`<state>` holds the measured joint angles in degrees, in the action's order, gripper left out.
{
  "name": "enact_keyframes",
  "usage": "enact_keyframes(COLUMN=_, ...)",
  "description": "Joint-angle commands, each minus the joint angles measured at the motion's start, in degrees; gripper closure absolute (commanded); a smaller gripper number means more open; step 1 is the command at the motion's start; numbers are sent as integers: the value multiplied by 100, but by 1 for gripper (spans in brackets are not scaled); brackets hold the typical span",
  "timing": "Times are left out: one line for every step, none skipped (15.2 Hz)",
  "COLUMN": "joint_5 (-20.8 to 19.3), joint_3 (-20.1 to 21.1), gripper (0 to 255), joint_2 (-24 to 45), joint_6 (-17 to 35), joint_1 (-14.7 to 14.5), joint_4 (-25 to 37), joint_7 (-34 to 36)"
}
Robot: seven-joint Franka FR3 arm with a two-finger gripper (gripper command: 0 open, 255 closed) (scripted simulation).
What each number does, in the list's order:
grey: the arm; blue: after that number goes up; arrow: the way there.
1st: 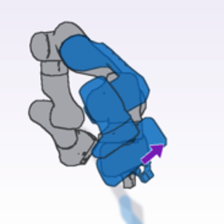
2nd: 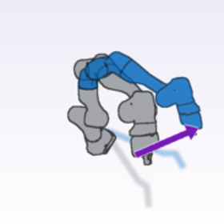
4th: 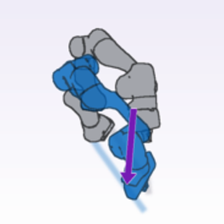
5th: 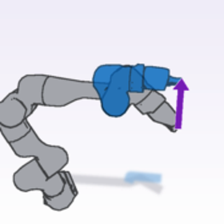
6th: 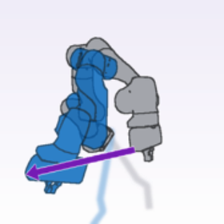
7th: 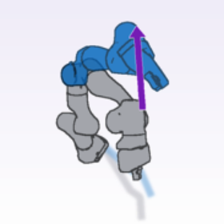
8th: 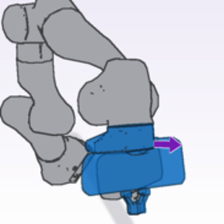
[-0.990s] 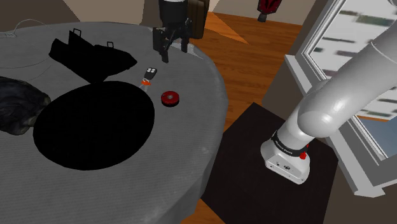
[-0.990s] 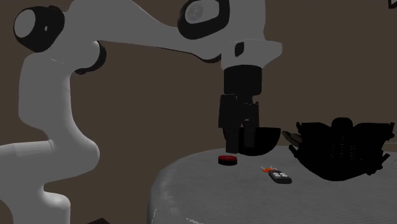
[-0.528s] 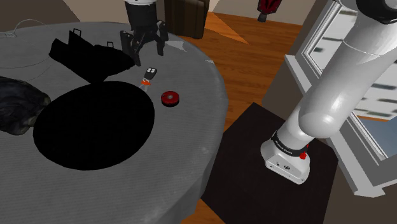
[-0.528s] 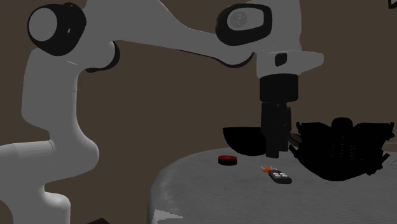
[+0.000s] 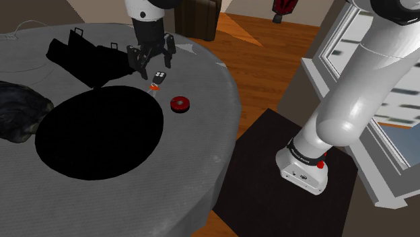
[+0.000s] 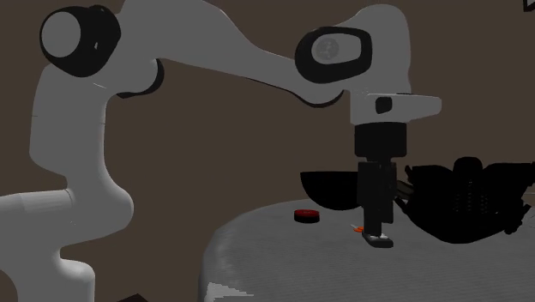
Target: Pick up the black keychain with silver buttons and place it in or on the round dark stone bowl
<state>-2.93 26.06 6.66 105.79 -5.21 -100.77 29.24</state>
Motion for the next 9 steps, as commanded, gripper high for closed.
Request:
enact_keyframes(joint_5=-2, joint_3=-4, gripper=0, joint_2=17, joint_6=48, joint_1=3, joint_4=-50, joint_7=2)
enact_keyframes(joint_5=-2, joint_3=-3, gripper=0, joint_2=17, joint_6=48, joint_1=3, joint_4=-50, joint_7=2)
enact_keyframes(joint_5=-2, joint_3=-3, gripper=0, joint_2=17, joint_6=48, joint_1=3, joint_4=-50, joint_7=2)
enact_keyframes(joint_5=-2, joint_3=-3, gripper=0, joint_2=17, joint_6=48, joint_1=4, joint_4=-50, joint_7=2)
enact_keyframes(joint_5=-2, joint_3=-3, gripper=0, joint_2=17, joint_6=48, joint_1=4, joint_4=-50, joint_7=2)
enact_keyframes(joint_5=-2, joint_3=-2, gripper=0, joint_2=17, joint_6=48, joint_1=4, joint_4=-50, joint_7=2)
enact_keyframes(joint_5=-2, joint_3=-2, gripper=0, joint_2=17, joint_6=48, joint_1=4, joint_4=-50, joint_7=2)
enact_keyframes(joint_5=0, joint_3=-1, gripper=255, joint_2=12, joint_6=52, joint_1=4, joint_4=-60, joint_7=3)
enact_keyframes(joint_5=-1, joint_3=0, gripper=255, joint_2=14, joint_6=51, joint_1=2, joint_4=-56, joint_7=6)
